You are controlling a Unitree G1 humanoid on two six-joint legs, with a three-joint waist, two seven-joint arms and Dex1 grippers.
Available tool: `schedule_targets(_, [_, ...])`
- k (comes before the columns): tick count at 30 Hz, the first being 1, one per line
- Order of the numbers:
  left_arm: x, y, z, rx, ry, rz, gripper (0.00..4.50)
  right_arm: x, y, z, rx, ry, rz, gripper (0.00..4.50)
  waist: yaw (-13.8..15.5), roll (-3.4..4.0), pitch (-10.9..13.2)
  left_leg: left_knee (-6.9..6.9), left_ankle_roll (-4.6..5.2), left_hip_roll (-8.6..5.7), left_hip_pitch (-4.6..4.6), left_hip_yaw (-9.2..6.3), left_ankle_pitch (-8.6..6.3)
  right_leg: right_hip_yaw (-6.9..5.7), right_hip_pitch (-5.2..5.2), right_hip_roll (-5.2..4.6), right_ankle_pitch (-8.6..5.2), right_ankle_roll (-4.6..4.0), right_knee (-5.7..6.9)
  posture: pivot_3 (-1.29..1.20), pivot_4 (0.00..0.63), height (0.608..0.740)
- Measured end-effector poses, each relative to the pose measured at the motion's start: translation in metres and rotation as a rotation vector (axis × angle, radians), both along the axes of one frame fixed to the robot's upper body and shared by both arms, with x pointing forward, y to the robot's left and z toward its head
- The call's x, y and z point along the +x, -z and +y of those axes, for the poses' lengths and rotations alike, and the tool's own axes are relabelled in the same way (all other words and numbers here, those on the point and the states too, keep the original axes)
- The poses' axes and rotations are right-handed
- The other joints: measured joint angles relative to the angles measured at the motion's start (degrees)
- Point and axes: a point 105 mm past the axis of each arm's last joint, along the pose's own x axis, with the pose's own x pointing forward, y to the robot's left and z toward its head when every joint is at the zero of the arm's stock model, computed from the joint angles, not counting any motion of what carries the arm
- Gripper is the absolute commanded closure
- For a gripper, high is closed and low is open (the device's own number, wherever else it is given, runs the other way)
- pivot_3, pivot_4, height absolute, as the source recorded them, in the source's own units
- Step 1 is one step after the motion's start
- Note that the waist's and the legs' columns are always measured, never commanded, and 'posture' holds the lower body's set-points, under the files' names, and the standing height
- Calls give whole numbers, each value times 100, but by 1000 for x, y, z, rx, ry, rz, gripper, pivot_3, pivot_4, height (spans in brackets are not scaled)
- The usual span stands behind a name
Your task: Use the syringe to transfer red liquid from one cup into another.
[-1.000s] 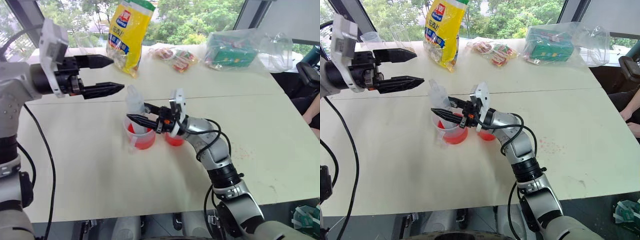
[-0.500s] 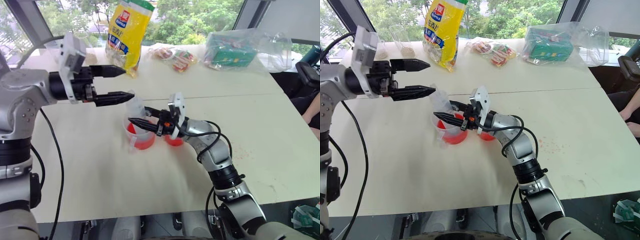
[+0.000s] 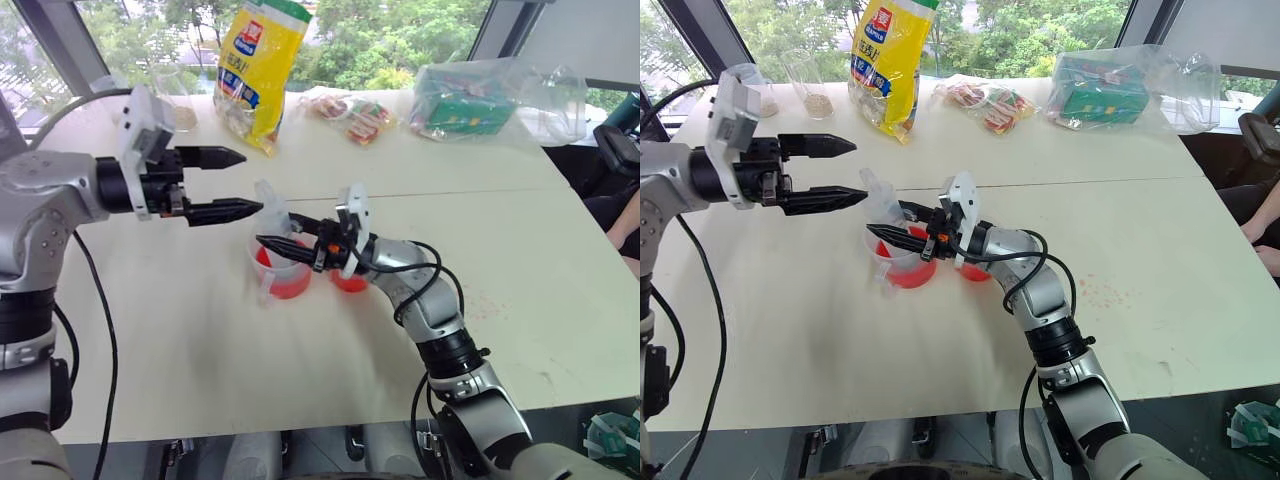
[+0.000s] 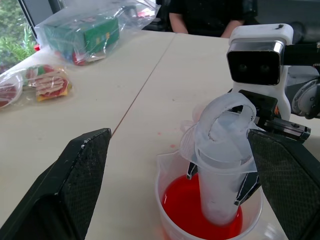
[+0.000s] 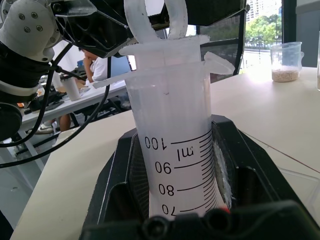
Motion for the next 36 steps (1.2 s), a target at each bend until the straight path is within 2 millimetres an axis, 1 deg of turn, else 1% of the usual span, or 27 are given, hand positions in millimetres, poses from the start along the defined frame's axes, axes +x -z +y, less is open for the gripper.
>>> schedule_targets(3, [2, 2, -3, -11, -4, -4, 0, 0, 0, 0, -1, -5, -2, 3152, 1, 0, 0, 0, 0, 0, 0, 0, 0, 0, 0, 0, 0, 0, 0, 0, 150, 740])
schedule_targets(8, [7, 3, -13, -46, 5, -31, 0, 0, 2, 1, -7, -5, 6, 3152, 4, -1, 0, 0, 0, -1, 0, 0, 0, 0, 1, 0, 0, 0, 0, 0, 150, 740])
schedule_targets(13, [9, 5, -17, -65, 7, -30, 0, 1, 2, -1, -12, 0, 8, 3152, 0, -1, -1, 0, -1, 0, 2, -1, 0, 0, 2, 0, 0, 0, 0, 0, 150, 740])
schedule_targets(14, [10, 5, -18, -68, 7, -29, 416, 1, 3, -1, -13, 1, 10, 3152, 1, -1, 0, 0, -1, 0, 2, -1, 0, 0, 2, 0, 0, 0, 0, 0, 150, 740])
schedule_targets(15, [9, 5, -18, -67, 7, -28, 531, 1, 3, -1, -14, 2, 11, 3152, 0, -1, -1, 0, -1, 0, 2, 0, 0, 0, 2, 0, 0, 0, 0, 0, 150, 740])
schedule_targets(16, [9, 5, -19, -67, 13, -27, 742, 2, 3, -1, -13, 5, 12, 3152, 2, -1, 0, 0, -1, 0, 2, 0, 0, 0, 3, 0, 0, 0, 0, 0, 150, 740])
schedule_targets(22, [3, 8, -27, -62, 52, -9, 3724, 3, 2, -1, -10, 13, 18, 3152, 3, -1, 0, 0, -1, 0, 3, -1, 1, 0, 4, 0, 0, 0, 0, 0, 150, 740])
schedule_targets(23, [2, 9, -29, -60, 60, -6, 4368, 3, 2, -2, -10, 16, 20, 3152, 3, -1, 0, 0, -1, 0, 3, -2, 1, 0, 4, 0, 0, 0, 0, 0, 150, 740])
schedule_targets(24, [2, 9, -29, -61, 60, -5, 4452, 3, 2, -2, -11, 15, 22, 3152, 2, -1, -1, 0, -1, 0, 3, -3, 1, 0, 4, 0, 0, 0, 0, 0, 150, 740])
schedule_targets(32, [2, 8, -29, -66, 54, 2, 4452, 3, 2, -1, -13, 9, 35, 3152, 1, -1, 0, 0, -1, 0, 4, -3, 1, 0, 5, 0, 0, 0, 0, 0, 150, 740])
schedule_targets(36, [4, 3, -29, -73, 54, -2, 4452, 5, -2, 0, -7, 5, 33, 3152, 3, -1, 0, 0, -2, -1, 4, -3, 1, 0, 5, 1, 0, 0, 0, 0, 150, 740])
